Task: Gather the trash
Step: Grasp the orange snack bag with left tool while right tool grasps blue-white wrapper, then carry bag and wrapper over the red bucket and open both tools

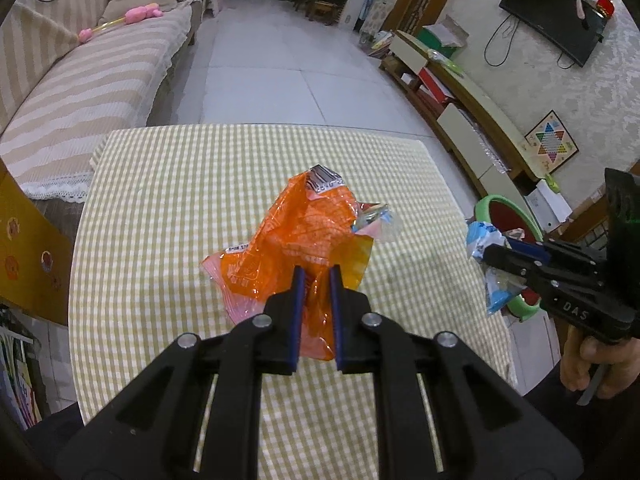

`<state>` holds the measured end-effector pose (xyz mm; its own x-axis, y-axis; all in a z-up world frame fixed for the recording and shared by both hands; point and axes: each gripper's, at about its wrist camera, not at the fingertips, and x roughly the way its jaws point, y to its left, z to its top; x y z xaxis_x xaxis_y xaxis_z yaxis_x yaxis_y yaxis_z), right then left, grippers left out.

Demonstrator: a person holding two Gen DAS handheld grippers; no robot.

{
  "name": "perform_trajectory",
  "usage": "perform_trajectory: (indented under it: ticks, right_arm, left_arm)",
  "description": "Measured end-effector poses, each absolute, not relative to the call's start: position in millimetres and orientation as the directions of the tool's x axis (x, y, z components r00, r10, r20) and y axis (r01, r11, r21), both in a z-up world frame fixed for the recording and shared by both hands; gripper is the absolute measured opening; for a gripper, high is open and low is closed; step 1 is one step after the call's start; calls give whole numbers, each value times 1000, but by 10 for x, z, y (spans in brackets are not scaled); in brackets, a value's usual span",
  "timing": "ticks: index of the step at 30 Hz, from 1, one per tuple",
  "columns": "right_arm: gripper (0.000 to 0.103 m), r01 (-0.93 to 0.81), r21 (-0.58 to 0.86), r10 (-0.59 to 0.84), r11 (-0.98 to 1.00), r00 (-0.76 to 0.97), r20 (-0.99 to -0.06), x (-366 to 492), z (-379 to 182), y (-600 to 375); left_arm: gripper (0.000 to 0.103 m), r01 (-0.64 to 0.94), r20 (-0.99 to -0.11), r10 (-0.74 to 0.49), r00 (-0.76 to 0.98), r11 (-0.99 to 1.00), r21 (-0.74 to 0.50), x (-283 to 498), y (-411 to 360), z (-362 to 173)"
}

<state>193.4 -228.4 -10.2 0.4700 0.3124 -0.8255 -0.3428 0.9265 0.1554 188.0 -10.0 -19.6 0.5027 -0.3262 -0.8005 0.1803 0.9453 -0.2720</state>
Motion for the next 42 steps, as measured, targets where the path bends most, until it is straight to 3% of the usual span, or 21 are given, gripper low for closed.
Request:
perform_trajectory:
  ticks: [20,33,42]
  right_arm:
    - [21,-189,149,233,971,574,-785,1790,266,-3149]
    - [21,14,150,104,989,657,-747,1731,499,-4230]
    - [21,189,165,4,968,644,-765,1709,327,-4910]
  left_arm:
    - [11,350,-767,-426,480,895,-278,2023,-1021,154]
    - [11,498,-747,-519,417,817,-290,2123,-1982,339]
    - [11,565,-742,-579,337,755,-333,2187,-2707,326]
